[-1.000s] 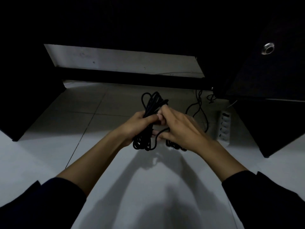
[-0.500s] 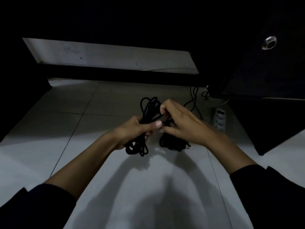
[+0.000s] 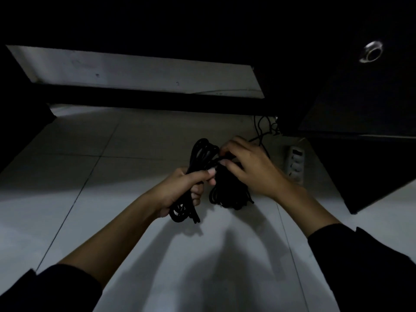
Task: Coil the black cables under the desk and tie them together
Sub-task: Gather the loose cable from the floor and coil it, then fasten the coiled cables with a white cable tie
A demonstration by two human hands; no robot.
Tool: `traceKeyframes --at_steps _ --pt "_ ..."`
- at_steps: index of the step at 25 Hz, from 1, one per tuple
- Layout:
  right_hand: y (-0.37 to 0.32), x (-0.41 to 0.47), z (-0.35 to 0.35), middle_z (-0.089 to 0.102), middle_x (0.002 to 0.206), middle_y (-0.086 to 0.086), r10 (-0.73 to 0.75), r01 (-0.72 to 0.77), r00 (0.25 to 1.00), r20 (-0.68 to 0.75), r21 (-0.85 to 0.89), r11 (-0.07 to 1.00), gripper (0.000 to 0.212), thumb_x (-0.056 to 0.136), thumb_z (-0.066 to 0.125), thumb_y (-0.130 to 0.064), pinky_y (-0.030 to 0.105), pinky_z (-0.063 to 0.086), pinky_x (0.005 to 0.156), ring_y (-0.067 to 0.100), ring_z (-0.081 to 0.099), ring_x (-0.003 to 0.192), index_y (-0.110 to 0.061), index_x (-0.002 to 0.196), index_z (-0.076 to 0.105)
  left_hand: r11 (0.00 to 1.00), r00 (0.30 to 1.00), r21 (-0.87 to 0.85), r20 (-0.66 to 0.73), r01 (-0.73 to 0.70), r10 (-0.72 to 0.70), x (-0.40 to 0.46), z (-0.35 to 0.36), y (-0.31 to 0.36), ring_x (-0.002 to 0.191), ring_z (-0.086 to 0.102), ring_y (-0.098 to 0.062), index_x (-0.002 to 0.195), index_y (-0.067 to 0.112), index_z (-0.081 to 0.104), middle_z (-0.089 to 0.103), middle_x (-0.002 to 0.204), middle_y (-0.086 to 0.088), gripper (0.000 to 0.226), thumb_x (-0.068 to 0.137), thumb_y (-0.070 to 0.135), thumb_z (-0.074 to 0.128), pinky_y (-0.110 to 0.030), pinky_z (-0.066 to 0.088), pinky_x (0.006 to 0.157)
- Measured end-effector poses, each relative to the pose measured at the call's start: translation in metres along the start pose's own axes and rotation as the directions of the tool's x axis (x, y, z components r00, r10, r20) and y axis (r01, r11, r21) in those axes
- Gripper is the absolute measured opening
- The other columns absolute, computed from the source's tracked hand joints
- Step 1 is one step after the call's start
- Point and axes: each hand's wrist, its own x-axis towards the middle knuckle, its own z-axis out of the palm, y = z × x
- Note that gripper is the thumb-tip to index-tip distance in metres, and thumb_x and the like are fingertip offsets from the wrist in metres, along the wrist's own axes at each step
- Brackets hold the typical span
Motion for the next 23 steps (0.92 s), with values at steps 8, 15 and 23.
traceKeyframes --at_steps 8,15,23 --pt "0.042 -0.046 0.034 0.052 0.123 0.016 0.559 -0.559 0.827 -0.061 0.022 0.829 0.032 0.086 0.067 -0.011 0.024 0.038 0.091 0.030 0.052 0.116 -0.002 0.115 0.061 0.995 0.958 -0.083 -0.286 -0.057 0.032 0.064 0.012 -0.036 0.048 0.038 -0.011 0.084 0.010 0.057 0.043 0.055 0.001 0.015 0.094 0.022 0.058 -0.025 0.035 0.051" --pt "0.071 -0.056 0.065 0.044 0.068 -0.001 0.871 -0.915 0.383 0.308 0.000 0.403 0.043 0.100 0.044 -0.041 0.027 0.027 0.061 0.017 0.049 0.074 -0.015 0.066 0.041 1.000 0.869 -0.001 -0.493 0.026 -0.024 0.120 0.004 -0.076 0.058 0.052 -0.014 0.089 0.010 0.062 0.059 0.071 -0.004 0.010 0.094 0.019 0.060 -0.016 0.044 0.047" --pt "0.088 -0.051 0.103 0.066 0.110 0.014 0.885 -0.955 0.285 0.369 0.188 0.230 0.048 0.097 0.045 -0.049 0.028 0.043 0.072 0.024 0.061 0.091 -0.005 0.106 0.062 0.899 0.855 0.372 -0.519 0.230 -0.003 0.154 0.007 -0.097 0.075 0.063 -0.020 0.074 0.023 0.050 0.062 0.080 -0.004 0.028 0.097 0.038 0.051 -0.032 0.051 0.071"
